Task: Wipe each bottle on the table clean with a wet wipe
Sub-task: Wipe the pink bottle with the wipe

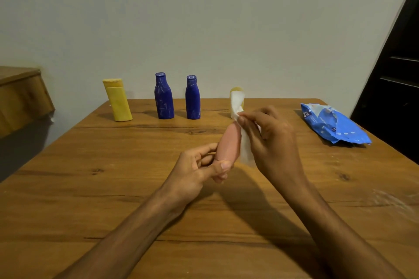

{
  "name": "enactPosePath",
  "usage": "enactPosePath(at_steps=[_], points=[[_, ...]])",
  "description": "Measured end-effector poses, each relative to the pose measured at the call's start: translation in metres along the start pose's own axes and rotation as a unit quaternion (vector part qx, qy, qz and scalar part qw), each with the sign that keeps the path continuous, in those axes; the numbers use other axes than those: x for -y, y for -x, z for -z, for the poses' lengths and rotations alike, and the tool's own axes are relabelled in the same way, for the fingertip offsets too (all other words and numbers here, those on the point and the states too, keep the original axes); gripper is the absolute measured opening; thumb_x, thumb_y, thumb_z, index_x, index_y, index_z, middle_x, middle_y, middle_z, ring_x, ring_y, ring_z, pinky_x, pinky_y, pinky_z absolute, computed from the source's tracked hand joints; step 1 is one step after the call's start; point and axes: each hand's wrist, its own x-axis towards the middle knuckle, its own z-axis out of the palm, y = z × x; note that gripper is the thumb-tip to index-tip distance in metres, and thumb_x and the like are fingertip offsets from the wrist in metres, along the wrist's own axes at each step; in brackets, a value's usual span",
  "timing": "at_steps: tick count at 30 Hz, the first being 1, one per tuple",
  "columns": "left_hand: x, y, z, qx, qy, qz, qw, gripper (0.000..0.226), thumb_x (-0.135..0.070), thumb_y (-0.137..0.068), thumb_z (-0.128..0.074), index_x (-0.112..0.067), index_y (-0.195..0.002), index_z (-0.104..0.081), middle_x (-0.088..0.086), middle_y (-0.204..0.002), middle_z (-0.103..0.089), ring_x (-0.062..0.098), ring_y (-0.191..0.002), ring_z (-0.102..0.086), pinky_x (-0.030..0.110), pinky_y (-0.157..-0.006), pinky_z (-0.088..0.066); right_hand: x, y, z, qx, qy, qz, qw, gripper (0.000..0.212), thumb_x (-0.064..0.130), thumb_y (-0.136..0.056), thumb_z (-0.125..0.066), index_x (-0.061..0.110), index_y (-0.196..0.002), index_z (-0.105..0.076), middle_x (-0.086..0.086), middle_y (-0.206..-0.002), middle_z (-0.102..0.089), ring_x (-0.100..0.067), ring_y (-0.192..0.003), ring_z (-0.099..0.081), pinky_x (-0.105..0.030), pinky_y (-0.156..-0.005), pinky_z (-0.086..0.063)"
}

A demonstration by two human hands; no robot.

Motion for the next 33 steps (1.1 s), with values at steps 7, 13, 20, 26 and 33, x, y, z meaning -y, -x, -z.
enactPosePath(at_steps=[7,13,20,26,33], points=[[-0.001,0.000,0.000,0.006,0.077,0.021,0.997,0.045,-0.019,-0.072,-0.070,-0.028,-0.113,-0.054,0.006,-0.102,-0.075,0.018,-0.083,-0.072,0.027,-0.072,-0.059,-0.002,-0.006,0.002,-0.018,-0.134,-0.146,0.980,0.022,0.024,-0.091,-0.061,0.014,-0.108,-0.070,0.001,-0.099,-0.069,-0.008,-0.088,-0.063,-0.025,-0.074,-0.056],[0.002,-0.003,0.001,0.010,0.185,0.024,0.982,0.043,-0.013,-0.079,-0.068,-0.010,-0.121,-0.058,0.023,-0.100,-0.071,0.026,-0.077,-0.067,0.030,-0.069,-0.059,0.003,0.002,0.000,0.013,-0.135,-0.056,0.989,0.023,0.018,-0.086,-0.065,0.018,-0.109,-0.068,0.003,-0.103,-0.065,-0.001,-0.091,-0.059,-0.010,-0.070,-0.048],[-0.001,-0.007,0.009,0.027,0.244,0.036,0.969,0.048,-0.015,-0.081,-0.067,0.002,-0.125,-0.056,0.019,-0.090,-0.067,0.025,-0.072,-0.065,0.031,-0.066,-0.059,-0.002,0.003,-0.003,0.014,-0.094,0.003,0.996,0.021,0.009,-0.085,-0.067,0.011,-0.106,-0.070,-0.003,-0.103,-0.065,-0.006,-0.092,-0.061,-0.014,-0.073,-0.052],[-0.001,-0.004,0.010,0.007,0.332,0.043,0.942,0.044,-0.010,-0.084,-0.054,-0.002,-0.126,-0.055,0.017,-0.092,-0.069,0.024,-0.073,-0.066,0.032,-0.064,-0.058,-0.002,0.007,-0.004,0.131,-0.116,0.102,0.979,0.027,0.026,-0.084,-0.061,0.015,-0.107,-0.070,-0.001,-0.104,-0.065,-0.012,-0.099,-0.060,-0.028,-0.077,-0.056],[-0.001,-0.005,0.013,0.020,0.371,0.064,0.926,0.053,-0.012,-0.075,-0.066,0.000,-0.126,-0.054,0.016,-0.089,-0.067,0.024,-0.073,-0.065,0.032,-0.064,-0.057,-0.005,0.006,-0.004,0.118,-0.111,0.115,0.980,0.028,0.033,-0.084,-0.059,0.020,-0.106,-0.071,0.007,-0.101,-0.063,-0.008,-0.098,-0.056,-0.044,-0.077,-0.052]])
